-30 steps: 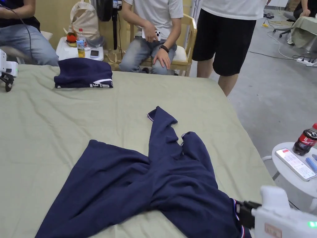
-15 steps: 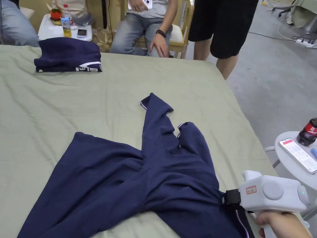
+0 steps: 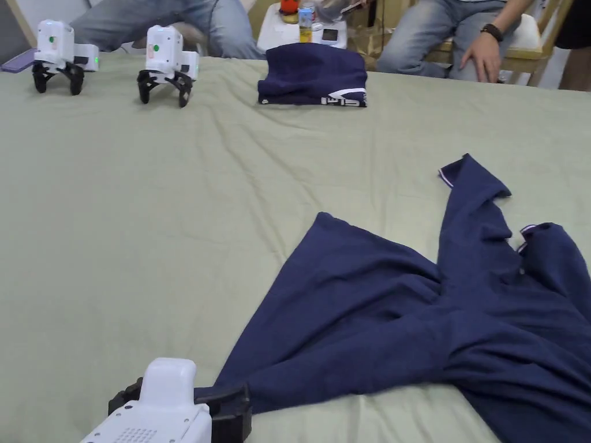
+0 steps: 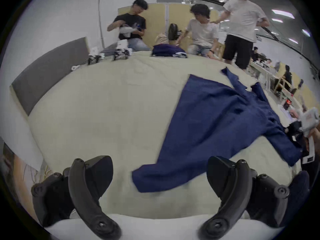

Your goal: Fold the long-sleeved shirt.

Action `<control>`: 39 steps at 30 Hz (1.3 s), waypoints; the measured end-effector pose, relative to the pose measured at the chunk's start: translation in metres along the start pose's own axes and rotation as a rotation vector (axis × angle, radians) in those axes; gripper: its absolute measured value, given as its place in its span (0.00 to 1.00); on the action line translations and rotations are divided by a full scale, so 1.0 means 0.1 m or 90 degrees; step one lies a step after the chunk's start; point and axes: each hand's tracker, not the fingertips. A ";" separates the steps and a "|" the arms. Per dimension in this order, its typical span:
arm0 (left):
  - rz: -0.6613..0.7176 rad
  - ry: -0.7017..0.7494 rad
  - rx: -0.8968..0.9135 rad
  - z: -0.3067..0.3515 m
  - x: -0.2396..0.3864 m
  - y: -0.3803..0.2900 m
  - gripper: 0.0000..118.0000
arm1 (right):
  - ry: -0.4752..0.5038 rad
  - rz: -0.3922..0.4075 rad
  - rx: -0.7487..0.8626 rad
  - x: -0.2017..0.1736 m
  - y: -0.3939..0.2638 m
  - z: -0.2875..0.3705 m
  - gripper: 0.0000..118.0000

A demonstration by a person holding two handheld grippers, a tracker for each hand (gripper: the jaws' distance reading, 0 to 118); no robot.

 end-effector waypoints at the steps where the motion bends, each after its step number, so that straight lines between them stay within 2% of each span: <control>1: 0.006 0.005 -0.012 -0.05 -0.05 -0.02 0.92 | -0.002 0.005 -0.002 0.00 0.00 0.00 0.25; 4: 0.038 -0.027 -0.052 -0.21 -0.12 -0.10 0.91 | -0.008 0.013 -0.007 -0.02 0.02 -0.03 0.25; 5: 0.048 -0.054 -0.063 -0.28 -0.13 -0.13 0.86 | -0.011 0.014 -0.008 -0.03 0.02 -0.03 0.25; 7: 0.049 -0.092 -0.086 -0.37 -0.08 -0.19 0.83 | -0.016 0.012 -0.011 -0.07 0.02 -0.01 0.25; 8: 0.048 -0.096 -0.105 -0.43 -0.05 -0.22 0.74 | -0.019 0.014 -0.011 -0.08 0.02 0.00 0.25; 9: 0.042 -0.086 -0.116 -0.47 -0.02 -0.25 0.47 | -0.021 0.015 -0.009 -0.09 0.02 0.02 0.25; 10: 0.003 -0.035 -0.069 -0.43 0.02 -0.27 0.43 | -0.022 0.015 -0.008 -0.09 0.02 0.02 0.25; 11: 0.002 -0.059 -0.056 -0.37 0.08 -0.26 0.36 | -0.023 0.017 -0.006 -0.09 0.01 0.05 0.25; 13: 0.033 -0.092 -0.077 -0.37 0.10 -0.21 0.12 | -0.024 0.018 0.009 -0.09 0.00 0.15 0.24; 14: 0.032 -0.093 -0.075 -0.35 0.13 -0.18 0.09 | -0.026 0.013 0.024 -0.09 0.00 0.21 0.24; 19: 0.032 -0.094 -0.044 -0.08 0.20 0.05 0.09 | -0.027 0.023 0.128 -0.19 -0.03 0.80 0.22; 22: 0.043 -0.119 0.016 0.20 0.24 0.36 0.09 | -0.010 0.035 0.214 -0.27 0.02 1.24 0.20; 25: 0.040 -0.152 0.071 0.50 0.28 0.83 0.09 | 0.015 0.056 0.275 -0.40 0.14 1.72 0.20; 29: -0.009 -0.153 0.165 1.03 0.42 1.60 0.09 | 0.015 0.090 0.389 -0.61 0.40 2.50 0.19; 32: 0.001 -0.168 0.242 1.49 0.41 2.16 0.09 | 0.024 0.099 0.470 -0.67 0.64 3.10 0.18; 39: -0.037 -0.121 0.397 2.65 0.34 3.31 0.09 | 0.005 0.114 0.635 -0.67 1.16 4.60 0.18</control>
